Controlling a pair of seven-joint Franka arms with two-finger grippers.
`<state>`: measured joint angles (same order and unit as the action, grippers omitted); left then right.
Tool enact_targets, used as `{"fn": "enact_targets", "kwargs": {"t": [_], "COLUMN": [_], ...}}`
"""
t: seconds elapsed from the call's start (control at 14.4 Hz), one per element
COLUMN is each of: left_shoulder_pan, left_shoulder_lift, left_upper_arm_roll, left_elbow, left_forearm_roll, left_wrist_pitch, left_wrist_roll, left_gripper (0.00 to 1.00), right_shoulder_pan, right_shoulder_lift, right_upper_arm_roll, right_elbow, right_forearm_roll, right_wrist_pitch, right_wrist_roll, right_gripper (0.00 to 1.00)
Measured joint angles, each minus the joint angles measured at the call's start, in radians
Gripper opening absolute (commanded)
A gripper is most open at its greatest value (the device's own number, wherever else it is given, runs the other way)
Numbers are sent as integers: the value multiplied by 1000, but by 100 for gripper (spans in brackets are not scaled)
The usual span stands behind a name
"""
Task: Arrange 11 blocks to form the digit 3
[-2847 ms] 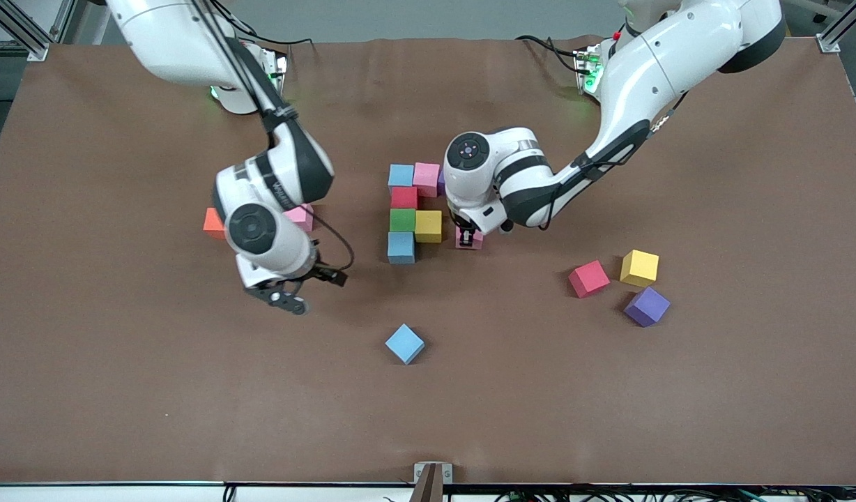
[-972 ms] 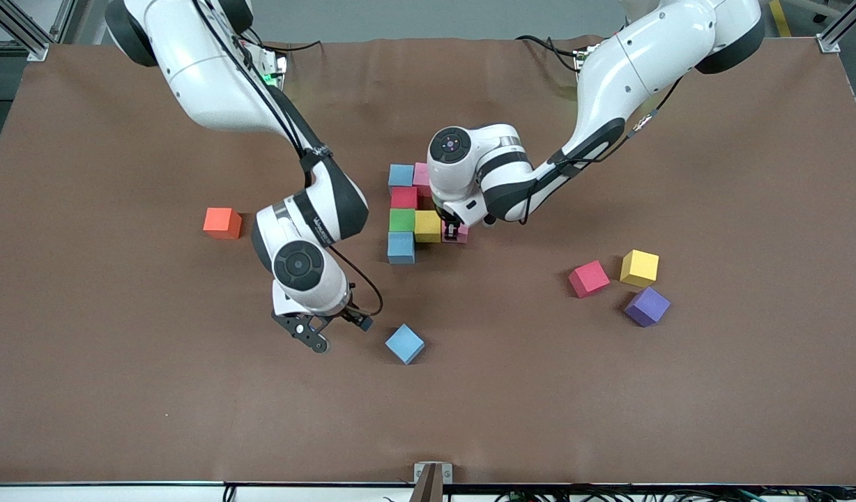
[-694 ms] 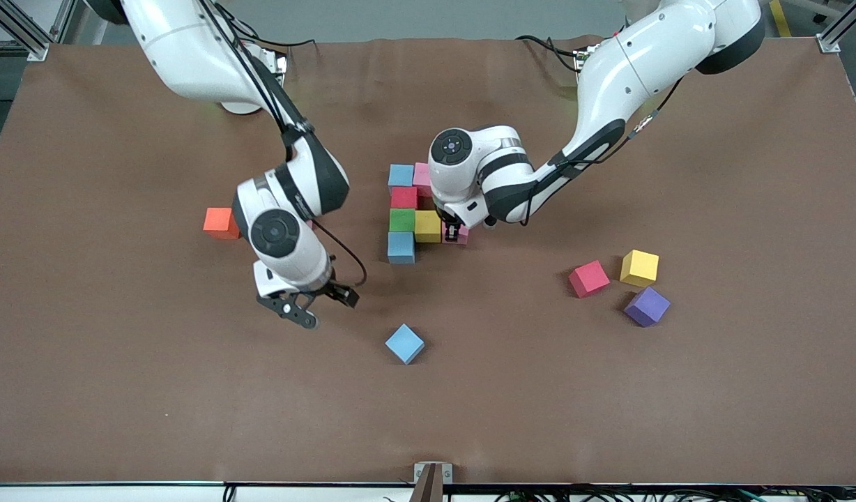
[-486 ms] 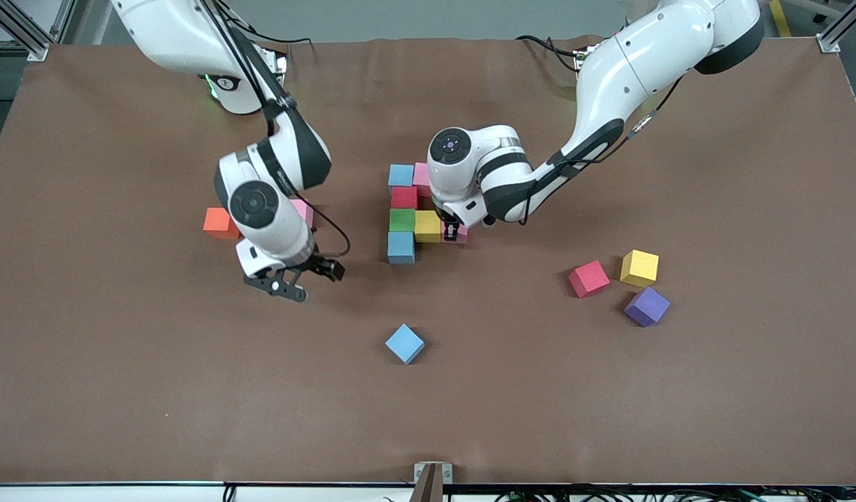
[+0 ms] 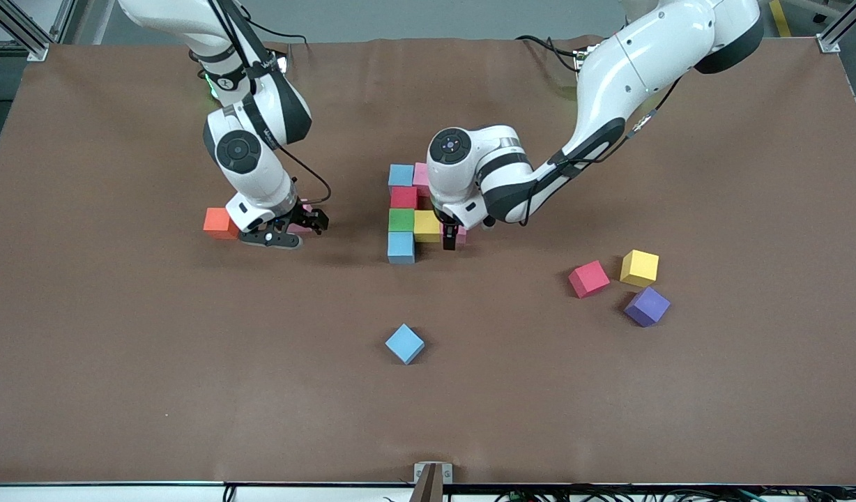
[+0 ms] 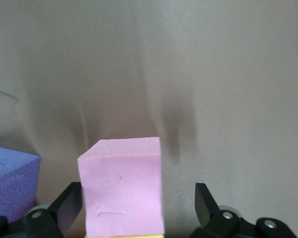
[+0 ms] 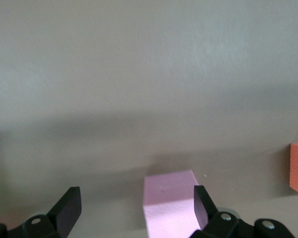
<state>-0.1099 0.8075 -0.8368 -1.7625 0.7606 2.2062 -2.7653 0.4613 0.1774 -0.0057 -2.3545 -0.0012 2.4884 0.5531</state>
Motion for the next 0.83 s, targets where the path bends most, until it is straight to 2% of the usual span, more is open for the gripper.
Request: {"fn": "enact_targets", "kwargs": {"t": [0.21, 0.49, 0.83], "left_shoulder_pan": [38, 176, 436], "left_shoulder_lift": [-25, -45, -48], "left_upper_arm_roll": [-50, -193, -329], "left_elbow": [6, 2, -2], "left_forearm_roll": [-19, -19, -19], "left_wrist_pitch": [-64, -198, -273], "left_wrist_roll": [25, 107, 517], "left_gripper": [100, 100, 100], "right_shoulder_pan": [0, 7, 10], "right_shoulder_lift": [-6, -13, -19], "right_upper_arm_roll": [0, 1, 2], "right_elbow": [-92, -134, -142], "right_forearm_roll": [0, -4, -4], "right_wrist_pitch": [99, 140, 135], "right_wrist_roll": [-28, -35, -54], "right_gripper": [100, 100, 100]}}
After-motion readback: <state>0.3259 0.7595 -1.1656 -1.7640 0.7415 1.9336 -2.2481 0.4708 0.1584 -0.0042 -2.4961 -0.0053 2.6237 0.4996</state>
